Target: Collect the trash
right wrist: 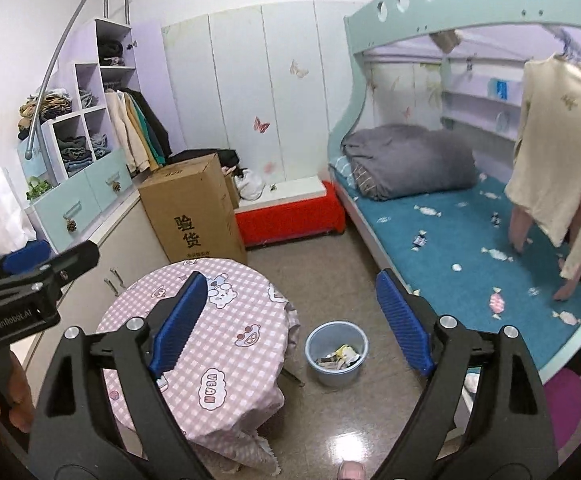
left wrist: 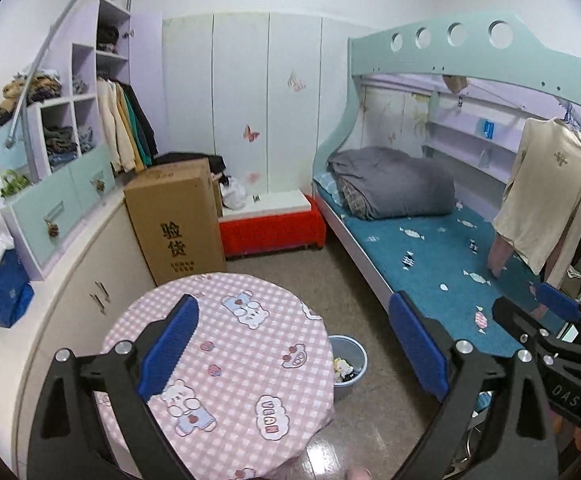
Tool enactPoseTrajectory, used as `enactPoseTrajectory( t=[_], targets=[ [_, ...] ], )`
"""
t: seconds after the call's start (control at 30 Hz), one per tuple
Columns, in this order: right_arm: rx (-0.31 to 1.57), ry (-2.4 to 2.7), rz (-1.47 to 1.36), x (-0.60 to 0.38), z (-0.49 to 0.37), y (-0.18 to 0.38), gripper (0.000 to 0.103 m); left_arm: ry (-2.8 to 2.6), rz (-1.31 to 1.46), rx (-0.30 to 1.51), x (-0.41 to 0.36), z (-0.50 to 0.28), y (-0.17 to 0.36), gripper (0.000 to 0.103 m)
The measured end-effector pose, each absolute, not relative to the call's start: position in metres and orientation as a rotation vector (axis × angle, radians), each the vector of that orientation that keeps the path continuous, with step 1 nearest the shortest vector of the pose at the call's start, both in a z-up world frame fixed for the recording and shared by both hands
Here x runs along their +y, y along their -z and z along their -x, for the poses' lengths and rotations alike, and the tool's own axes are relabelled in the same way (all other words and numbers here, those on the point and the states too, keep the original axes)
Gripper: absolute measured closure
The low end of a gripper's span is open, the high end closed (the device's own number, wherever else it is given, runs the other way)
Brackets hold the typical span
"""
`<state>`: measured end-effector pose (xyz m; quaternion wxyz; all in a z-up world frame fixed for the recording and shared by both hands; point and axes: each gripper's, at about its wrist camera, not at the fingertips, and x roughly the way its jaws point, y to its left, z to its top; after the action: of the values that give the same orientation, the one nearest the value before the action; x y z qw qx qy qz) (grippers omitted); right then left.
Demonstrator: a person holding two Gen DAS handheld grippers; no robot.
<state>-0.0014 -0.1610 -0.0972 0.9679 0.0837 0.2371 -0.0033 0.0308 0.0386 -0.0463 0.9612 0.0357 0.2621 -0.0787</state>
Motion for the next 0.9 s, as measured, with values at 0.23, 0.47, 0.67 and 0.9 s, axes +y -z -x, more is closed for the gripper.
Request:
enactPoseTrajectory(
  t=[0.23, 0.47, 0.67, 0.9],
  targets=[
    [0.411, 0.049, -0.130, -0.150, 0.040, 0.086, 0.014, 0.176, -0.048, 0.491, 0.051, 0.002, 0.033, 0.009],
    [0.422, 0.045, -0.110, -0.145, 0.046, 0.089, 0.013, 0.182, -0.038, 0.463, 0.053, 0.015, 0.029, 0.009],
    [0.409, 0.046, -0.088, -0.138, 0.054, 0.089, 0.013, 0.174, -0.042, 0.448, 0.054, 0.018, 0.029, 0.009],
    [0.416, 0.045, -0.083, -0.135, 0.052, 0.090, 0.013, 0.163, -0.049, 0.437, 0.053, 0.019, 0.029, 0.009]
  ],
)
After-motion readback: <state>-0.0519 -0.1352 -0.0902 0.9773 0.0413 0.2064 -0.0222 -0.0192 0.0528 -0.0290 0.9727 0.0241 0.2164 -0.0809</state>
